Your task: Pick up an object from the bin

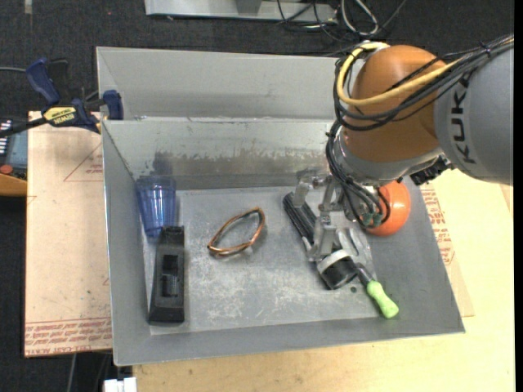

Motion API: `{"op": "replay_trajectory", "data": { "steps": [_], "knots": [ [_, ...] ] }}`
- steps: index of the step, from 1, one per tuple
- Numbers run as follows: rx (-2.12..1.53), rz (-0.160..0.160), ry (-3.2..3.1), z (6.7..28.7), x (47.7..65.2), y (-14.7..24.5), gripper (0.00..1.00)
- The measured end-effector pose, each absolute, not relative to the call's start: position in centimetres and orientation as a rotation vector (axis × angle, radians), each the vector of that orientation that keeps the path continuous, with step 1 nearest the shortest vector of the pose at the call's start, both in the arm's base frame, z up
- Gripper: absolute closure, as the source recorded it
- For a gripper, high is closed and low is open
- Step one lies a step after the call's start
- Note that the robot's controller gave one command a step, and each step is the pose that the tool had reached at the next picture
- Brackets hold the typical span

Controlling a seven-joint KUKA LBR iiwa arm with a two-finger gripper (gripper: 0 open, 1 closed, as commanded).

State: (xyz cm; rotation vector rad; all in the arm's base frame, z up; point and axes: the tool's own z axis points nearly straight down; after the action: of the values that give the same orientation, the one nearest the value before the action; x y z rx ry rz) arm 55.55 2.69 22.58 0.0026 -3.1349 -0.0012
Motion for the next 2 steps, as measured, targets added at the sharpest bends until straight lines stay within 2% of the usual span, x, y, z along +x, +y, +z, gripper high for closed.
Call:
{"op": "replay_trajectory", "data": {
  "steps": [1, 2],
  "knots": [
    [0.000, -0.002, -3.143, 23.0, 55.7, 2.7, 0.00],
    [0.225, -0.003, -3.138, 10.6, 58.9, 8.3, 0.00]
  ]
}}
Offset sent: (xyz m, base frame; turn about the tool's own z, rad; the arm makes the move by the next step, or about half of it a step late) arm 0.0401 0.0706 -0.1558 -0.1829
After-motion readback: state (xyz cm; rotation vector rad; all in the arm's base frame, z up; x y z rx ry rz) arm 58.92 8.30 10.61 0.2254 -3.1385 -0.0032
